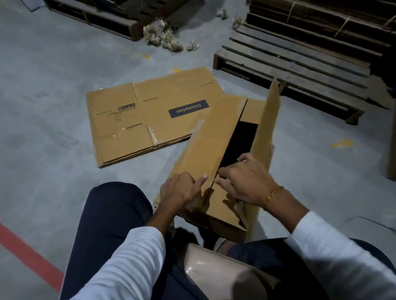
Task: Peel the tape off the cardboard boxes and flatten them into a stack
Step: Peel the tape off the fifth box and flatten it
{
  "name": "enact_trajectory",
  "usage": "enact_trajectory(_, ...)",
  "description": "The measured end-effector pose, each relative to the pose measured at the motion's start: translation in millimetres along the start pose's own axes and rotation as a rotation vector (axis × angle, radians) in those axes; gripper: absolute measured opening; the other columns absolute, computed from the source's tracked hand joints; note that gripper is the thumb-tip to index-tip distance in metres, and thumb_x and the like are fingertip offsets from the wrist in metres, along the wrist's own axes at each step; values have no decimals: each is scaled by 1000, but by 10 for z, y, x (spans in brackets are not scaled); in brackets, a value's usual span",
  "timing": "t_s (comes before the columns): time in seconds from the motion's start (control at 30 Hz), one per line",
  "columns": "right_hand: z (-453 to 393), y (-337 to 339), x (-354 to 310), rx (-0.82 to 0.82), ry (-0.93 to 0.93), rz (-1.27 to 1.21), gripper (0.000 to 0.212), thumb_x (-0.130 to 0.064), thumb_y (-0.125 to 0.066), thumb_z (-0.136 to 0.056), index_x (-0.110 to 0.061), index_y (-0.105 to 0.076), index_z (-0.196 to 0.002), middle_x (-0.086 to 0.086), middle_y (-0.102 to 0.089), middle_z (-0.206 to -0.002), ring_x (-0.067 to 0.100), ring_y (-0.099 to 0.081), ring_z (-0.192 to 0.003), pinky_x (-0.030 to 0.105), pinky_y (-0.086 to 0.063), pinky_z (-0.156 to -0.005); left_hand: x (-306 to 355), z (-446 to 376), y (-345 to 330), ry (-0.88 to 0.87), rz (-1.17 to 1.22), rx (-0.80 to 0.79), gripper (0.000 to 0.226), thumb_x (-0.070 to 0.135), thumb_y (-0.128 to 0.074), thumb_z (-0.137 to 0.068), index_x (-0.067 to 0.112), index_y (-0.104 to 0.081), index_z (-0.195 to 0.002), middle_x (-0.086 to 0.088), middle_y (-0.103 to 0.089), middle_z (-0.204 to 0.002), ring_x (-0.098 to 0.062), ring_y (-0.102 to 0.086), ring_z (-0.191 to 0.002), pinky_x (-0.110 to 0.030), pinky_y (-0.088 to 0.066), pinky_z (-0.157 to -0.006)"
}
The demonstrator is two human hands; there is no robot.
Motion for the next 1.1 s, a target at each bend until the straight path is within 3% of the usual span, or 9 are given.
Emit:
enact_trajectory(0.1,316,167,248,-145,-131,34,38,-49,-35,-106,-22,-62,-99,5,-69,-94,30,-65,-92,36,-38,-75,96,69,-74,-7,-237,-139,82,89,-15,-84,18,-54,-67,-4,-60,-76,-27,-58,-75,-36,-47,-72)
enact_trajectory(0.3,811,-312,602,-458,-364,-49,31,-44,-43,-104,-17,-57,-112,10,-65,-120,33,-61,-109,35,-42,-76,286,157,-344,-142,-735,-144,87,95,-25,-76,23,-69,-95,1,-67,-94,-22,-61,-89,-37,-44,-83)
enact_trajectory(0.43,976,-647,722,-449,-485,-106,38,-49,-45,-99,-21,-52,-125,5,-57,-128,32,-60,-113,42,-48,-90,307,114,-401,-122,-733,-44,52,65,-45,-90,23,-70,-108,1,-69,-107,-25,-59,-101,-40,-43,-87)
enact_trajectory(0.53,975,-774,717,-420,-547,-129,42,-52,-47,-99,-24,-49,-131,3,-51,-130,31,-57,-116,43,-44,-89,334,71,-261,-148,-710,35,41,51,-47,-94,24,-69,-116,1,-69,-113,-26,-59,-107,-37,-44,-85)
enact_trajectory(0.73,777,-905,688,-370,-541,-156,60,-61,-47,-95,-30,-36,-145,0,-36,-149,28,-35,-132,49,-41,-92,75,-49,471,-140,-400,15,43,52,-39,-99,20,-69,-97,-3,-65,-85,-24,-65,-81,-35,-54,-74)
enact_trajectory(0.83,686,-1027,673,-356,-527,-305,72,-62,-45,-95,-29,-23,-155,0,-25,-162,29,-20,-146,54,-33,-105,-188,-147,771,-129,-55,-82,43,45,-43,-102,16,-66,-81,-3,-65,-76,-23,-65,-71,-38,-55,-70)
enact_trajectory(0.93,667,-1101,751,-297,-601,-441,70,-62,-44,-97,-29,-23,-155,2,-33,-160,28,-19,-149,53,-27,-107,-322,-170,960,-81,338,-55,34,26,-54,-98,15,-63,-67,-3,-63,-70,-22,-57,-66,-34,-45,-67)
enact_trajectory(1.03,728,-1008,869,-25,-712,-621,50,-61,-45,-98,-30,-52,-136,3,-56,-137,28,-49,-127,49,-36,-101,-321,-160,974,-83,502,-27,37,19,-59,-92,23,-61,-55,3,-57,-59,-20,-51,-65,-34,-38,-68)
enact_trajectory(1.1,792,-747,896,214,-733,-920,40,-63,-47,-97,-28,-68,-96,-1,-69,-102,27,-63,-95,43,-47,-89,-302,-164,962,-71,531,-7,39,19,-60,-91,22,-62,-52,8,-57,-56,-19,-51,-64,-34,-39,-67)
Point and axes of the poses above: each hand's wrist, its own z-axis away from the middle knuckle, its own y-axis out of the back of the hand, x = y × z, the point moved 4 cm from there along -z, towards the middle knuckle
